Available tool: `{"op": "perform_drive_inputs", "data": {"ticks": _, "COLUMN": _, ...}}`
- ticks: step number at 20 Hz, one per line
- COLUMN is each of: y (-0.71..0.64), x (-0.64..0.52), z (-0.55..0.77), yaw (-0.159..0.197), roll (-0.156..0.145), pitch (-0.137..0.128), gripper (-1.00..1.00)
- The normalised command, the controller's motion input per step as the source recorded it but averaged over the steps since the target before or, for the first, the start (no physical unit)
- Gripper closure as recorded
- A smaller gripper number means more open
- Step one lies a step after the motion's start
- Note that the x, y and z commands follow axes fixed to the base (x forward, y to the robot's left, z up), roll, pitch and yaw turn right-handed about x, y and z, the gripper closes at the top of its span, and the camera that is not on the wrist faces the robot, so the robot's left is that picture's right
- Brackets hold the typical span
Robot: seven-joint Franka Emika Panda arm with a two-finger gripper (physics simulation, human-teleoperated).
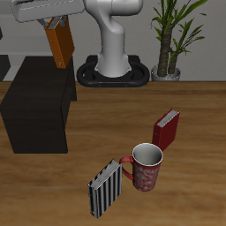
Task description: Place the orange book upright on top of the shelf
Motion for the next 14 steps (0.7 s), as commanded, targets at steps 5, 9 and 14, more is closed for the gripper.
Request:
{"op": "perform_drive_inputs", "data": {"ticks": 5, "y": -0.42, "x": -0.03, "z": 0.03, "yaw": -0.021, "roll": -0.020, "pitch": 0.005, "gripper": 1.00}}
{"op": "perform_drive_inputs", "data": {"ticks": 9, "y": -0.27, "x": -0.03, "z": -0.08, "yaw": 0.028, "roll": 0.011, "pitch": 0.049, "gripper": 1.00}}
{"op": "perform_drive_inputs", "data": {"ticks": 14, "y": -0.38, "x": -0.03, "z": 0.04, "yaw": -0.031, "roll": -0.057, "pitch": -0.026, "gripper": 1.00}}
